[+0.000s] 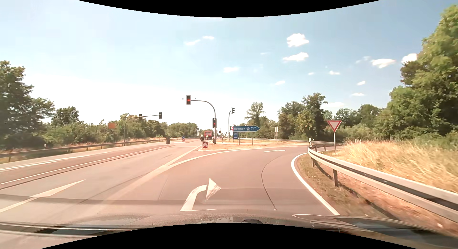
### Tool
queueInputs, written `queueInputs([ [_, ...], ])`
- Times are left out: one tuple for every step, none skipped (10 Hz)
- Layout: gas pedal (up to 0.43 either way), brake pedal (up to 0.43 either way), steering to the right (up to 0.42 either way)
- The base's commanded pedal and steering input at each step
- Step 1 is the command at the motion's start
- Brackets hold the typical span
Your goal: Follow the waypoints while adhering to traffic rules and regulations
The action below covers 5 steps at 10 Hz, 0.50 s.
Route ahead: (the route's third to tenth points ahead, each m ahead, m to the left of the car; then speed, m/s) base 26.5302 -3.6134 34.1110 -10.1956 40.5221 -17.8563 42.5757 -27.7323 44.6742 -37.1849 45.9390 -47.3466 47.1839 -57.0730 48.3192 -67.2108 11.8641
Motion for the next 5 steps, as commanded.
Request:
queueInputs([
  [0.118, 0.000, 0.080],
  [0.130, 0.000, 0.079],
  [0.138, 0.000, 0.083],
  [0.150, 0.000, 0.091],
  [0.150, 0.000, 0.105],
])
